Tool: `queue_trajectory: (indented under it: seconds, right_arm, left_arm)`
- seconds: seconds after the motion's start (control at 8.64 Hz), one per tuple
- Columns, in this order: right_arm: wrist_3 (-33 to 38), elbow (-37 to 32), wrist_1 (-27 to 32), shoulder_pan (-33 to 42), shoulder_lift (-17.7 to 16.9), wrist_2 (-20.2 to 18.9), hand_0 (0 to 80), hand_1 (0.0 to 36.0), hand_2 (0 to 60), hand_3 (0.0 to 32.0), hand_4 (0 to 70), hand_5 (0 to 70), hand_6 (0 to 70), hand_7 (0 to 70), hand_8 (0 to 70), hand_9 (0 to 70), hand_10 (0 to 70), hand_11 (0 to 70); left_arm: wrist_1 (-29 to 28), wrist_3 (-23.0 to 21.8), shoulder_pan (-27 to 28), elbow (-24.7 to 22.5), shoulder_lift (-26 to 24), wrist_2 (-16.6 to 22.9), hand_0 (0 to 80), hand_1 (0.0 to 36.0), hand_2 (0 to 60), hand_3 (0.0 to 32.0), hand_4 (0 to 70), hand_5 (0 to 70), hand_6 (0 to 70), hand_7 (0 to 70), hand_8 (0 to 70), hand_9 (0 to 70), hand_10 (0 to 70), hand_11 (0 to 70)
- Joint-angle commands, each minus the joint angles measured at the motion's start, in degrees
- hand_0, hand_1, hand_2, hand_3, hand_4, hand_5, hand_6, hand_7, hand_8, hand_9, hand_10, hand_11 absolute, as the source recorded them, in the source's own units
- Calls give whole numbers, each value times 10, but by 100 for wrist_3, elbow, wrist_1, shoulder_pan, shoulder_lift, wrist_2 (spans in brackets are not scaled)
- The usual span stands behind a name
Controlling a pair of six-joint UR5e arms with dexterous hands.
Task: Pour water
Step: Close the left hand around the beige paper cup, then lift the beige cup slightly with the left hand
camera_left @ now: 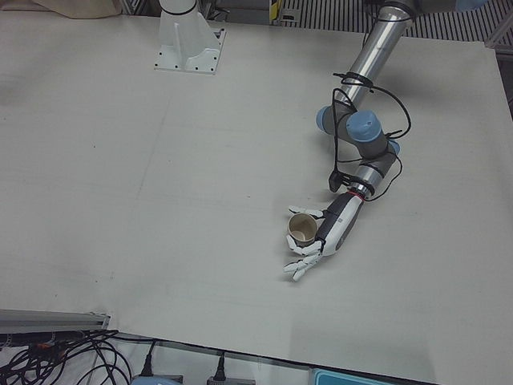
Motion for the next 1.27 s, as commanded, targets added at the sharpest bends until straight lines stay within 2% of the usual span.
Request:
queue_trajectory:
  seconds: [0.0,0.23,0.35,0.58,0.69,0.81,0.93,1.04,1.16]
  right_arm:
    - [40,21,26,65,10,-9,542,223,109,0,0,86,172,106,80,73,0,0]
    - [93,29,88,153,1,-9,544,226,110,0,0,87,171,103,77,68,0,0]
    - [111,29,97,162,1,-18,547,228,115,0,0,88,178,117,78,70,0,0]
    - [59,-40,219,119,1,-18,556,238,122,0,0,90,170,99,79,69,0,0]
    - [93,-520,690,75,62,0,563,245,124,0,0,92,167,91,80,69,0,0]
    - [111,-1151,1347,92,306,9,571,256,137,0,0,96,170,88,94,86,0,0]
    - [241,-1766,1815,83,483,9,587,263,143,0,32,99,190,134,89,81,0,0]
    - [251,-2164,2159,74,624,9,599,271,149,0,61,101,199,156,80,70,0,0]
    - [251,-2446,2240,48,860,9,600,273,149,0,59,99,195,150,68,54,0,0]
  left_arm:
    - [528,-481,-17,-362,43,41,800,360,600,0,447,700,186,146,116,60,80,159]
    - [1038,-701,-79,-986,96,68,800,360,600,0,449,700,181,136,111,53,73,148]
    - [1249,-780,-79,-1311,235,77,800,360,600,0,453,700,180,134,108,48,69,143]
    - [1697,-816,-96,-2084,534,85,800,360,600,0,448,700,178,131,105,42,65,137]
    - [1926,-825,-192,-2383,553,94,800,360,600,0,446,700,179,136,106,45,66,137]
    - [2137,-895,-263,-2569,553,120,800,360,600,0,450,700,180,137,108,47,66,137]
    - [2348,-913,-272,-2771,553,129,800,360,600,0,455,700,181,139,108,48,66,138]
    - [2550,-948,-264,-2947,545,129,800,360,600,0,450,700,179,138,107,47,66,138]
    - [2717,-965,-264,-3080,544,129,800,360,600,0,450,700,179,138,107,47,66,137]
